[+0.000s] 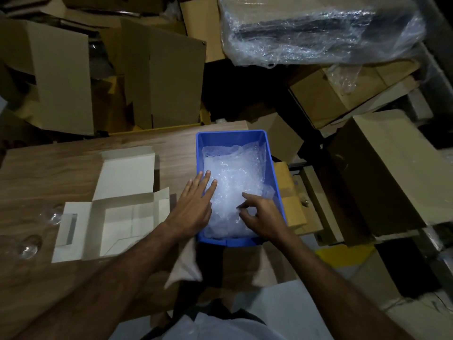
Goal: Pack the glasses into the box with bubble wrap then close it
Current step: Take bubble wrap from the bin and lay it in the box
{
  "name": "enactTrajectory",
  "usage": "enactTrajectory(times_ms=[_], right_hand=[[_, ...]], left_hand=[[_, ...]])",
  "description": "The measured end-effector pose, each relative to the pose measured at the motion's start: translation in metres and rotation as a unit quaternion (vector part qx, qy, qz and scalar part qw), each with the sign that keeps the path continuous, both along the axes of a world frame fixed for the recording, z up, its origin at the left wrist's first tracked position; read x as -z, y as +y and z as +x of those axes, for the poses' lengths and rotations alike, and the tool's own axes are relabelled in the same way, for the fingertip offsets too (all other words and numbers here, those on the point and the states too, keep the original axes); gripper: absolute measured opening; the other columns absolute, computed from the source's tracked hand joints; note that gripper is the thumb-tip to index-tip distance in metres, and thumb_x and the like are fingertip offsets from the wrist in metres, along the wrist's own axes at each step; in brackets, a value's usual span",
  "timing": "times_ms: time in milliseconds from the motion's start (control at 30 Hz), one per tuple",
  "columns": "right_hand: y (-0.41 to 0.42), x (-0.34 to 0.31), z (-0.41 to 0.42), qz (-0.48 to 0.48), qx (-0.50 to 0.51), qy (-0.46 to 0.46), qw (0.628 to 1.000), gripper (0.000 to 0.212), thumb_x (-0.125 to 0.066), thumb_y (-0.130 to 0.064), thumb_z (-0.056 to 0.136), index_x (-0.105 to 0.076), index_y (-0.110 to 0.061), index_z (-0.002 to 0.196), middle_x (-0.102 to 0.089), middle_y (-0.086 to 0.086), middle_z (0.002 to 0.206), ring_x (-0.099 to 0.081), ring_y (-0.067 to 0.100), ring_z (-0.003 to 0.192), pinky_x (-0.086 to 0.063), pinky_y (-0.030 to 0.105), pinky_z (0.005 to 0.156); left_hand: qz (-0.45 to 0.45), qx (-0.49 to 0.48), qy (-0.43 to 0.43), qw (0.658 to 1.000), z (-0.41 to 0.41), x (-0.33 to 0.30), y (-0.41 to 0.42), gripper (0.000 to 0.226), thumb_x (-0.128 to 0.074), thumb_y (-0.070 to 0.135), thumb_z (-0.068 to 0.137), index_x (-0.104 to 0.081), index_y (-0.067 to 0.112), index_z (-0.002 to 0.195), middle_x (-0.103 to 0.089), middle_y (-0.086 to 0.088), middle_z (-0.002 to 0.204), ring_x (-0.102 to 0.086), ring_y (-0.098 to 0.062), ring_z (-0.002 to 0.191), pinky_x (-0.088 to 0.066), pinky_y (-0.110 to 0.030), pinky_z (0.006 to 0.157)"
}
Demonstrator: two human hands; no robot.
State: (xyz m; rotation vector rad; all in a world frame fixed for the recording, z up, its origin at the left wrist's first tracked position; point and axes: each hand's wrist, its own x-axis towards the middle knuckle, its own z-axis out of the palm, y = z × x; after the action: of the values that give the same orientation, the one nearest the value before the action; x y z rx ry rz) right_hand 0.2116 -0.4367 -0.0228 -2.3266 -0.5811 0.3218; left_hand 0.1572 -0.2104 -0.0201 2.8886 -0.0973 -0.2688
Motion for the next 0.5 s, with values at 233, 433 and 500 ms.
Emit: enactTrajectory(times_ms=[233, 433, 500], right_hand=[[-0.003, -0.007, -0.009, 0.010, 0.012, -0.040, 0.999, 0.021, -0.063, -0.027, 0.077, -0.075, -0.016, 0.090, -0.075, -0.002, 0.116, -0.067, 0.014, 0.113, -0.055, 0.032, 0.093], [0.000, -0.013, -0.012, 0.050, -0.010, -0.073, 0.996, 0.008, -0.067, -0.015, 0.086, -0.060, -0.013, 0.090, -0.071, 0.007, 0.122, -0.061, 0.016, 0.123, -0.051, 0.032, 0.097], [0.002, -0.011, -0.013, 0.053, -0.009, -0.084, 0.995, 0.008, -0.062, -0.015, 0.093, -0.059, -0.012, 0.099, -0.069, 0.008, 0.127, -0.063, 0.020, 0.120, -0.053, 0.035, 0.094]], left_hand=[[-0.016, 0.005, 0.005, 1.000, -0.002, -0.002, 0.005, 0.067, -0.021, 0.041, 0.101, -0.003, 0.020, 0.162, 0.015, -0.005, 0.168, 0.018, -0.022, 0.155, 0.008, -0.039, 0.125], [-0.095, -0.016, -0.011, 0.995, -0.006, -0.005, 0.008, 0.064, -0.018, 0.045, 0.103, -0.006, 0.024, 0.162, 0.009, 0.002, 0.170, 0.013, -0.014, 0.155, 0.003, -0.037, 0.127], [-0.094, -0.006, -0.009, 0.996, -0.007, -0.006, 0.011, 0.062, -0.020, 0.043, 0.105, -0.006, 0.024, 0.162, 0.009, 0.002, 0.170, 0.012, -0.013, 0.155, 0.002, -0.036, 0.126]])
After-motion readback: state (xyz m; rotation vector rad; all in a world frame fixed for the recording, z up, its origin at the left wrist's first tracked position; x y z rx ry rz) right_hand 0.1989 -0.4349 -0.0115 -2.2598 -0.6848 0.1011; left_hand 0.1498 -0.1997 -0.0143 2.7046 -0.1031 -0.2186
